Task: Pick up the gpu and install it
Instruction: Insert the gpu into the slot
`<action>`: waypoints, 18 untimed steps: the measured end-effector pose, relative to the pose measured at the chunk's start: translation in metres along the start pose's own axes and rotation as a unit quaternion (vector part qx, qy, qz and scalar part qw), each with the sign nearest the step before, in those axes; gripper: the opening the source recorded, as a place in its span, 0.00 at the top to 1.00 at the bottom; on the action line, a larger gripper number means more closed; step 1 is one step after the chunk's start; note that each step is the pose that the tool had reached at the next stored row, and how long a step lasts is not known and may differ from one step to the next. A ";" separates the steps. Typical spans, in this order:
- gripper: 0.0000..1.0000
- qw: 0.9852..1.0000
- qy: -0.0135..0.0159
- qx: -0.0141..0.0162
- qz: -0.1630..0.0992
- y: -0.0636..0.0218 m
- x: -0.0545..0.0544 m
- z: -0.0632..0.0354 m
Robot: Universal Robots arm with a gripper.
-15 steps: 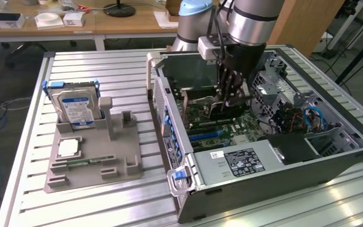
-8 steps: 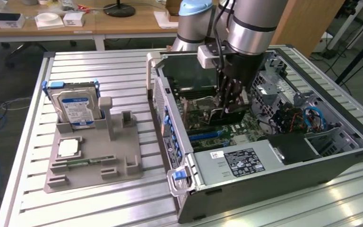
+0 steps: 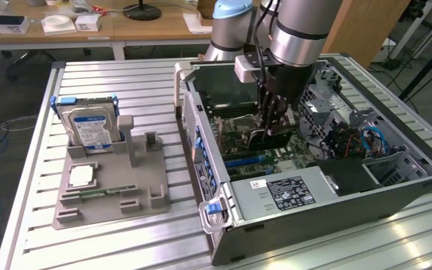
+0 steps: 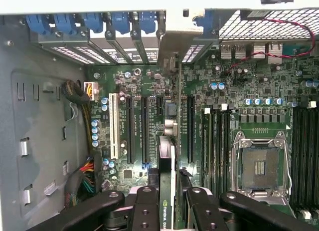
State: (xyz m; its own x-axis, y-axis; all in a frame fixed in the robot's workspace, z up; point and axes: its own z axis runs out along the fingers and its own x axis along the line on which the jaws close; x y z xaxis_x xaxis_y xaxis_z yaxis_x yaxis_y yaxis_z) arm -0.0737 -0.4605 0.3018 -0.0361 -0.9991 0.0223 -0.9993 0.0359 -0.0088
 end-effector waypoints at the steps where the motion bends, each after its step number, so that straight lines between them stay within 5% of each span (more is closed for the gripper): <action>1: 0.74 1.000 0.000 0.000 0.000 0.0000 0.000 0.0000; 18: 0.74 1.000 -0.001 0.000 0.000 0.0001 -0.004 0.0049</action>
State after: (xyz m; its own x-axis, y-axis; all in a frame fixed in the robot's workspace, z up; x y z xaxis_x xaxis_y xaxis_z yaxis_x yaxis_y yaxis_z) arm -0.0737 -0.4563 0.2969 -0.0360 -0.9991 0.0207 -0.9993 0.0358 -0.0090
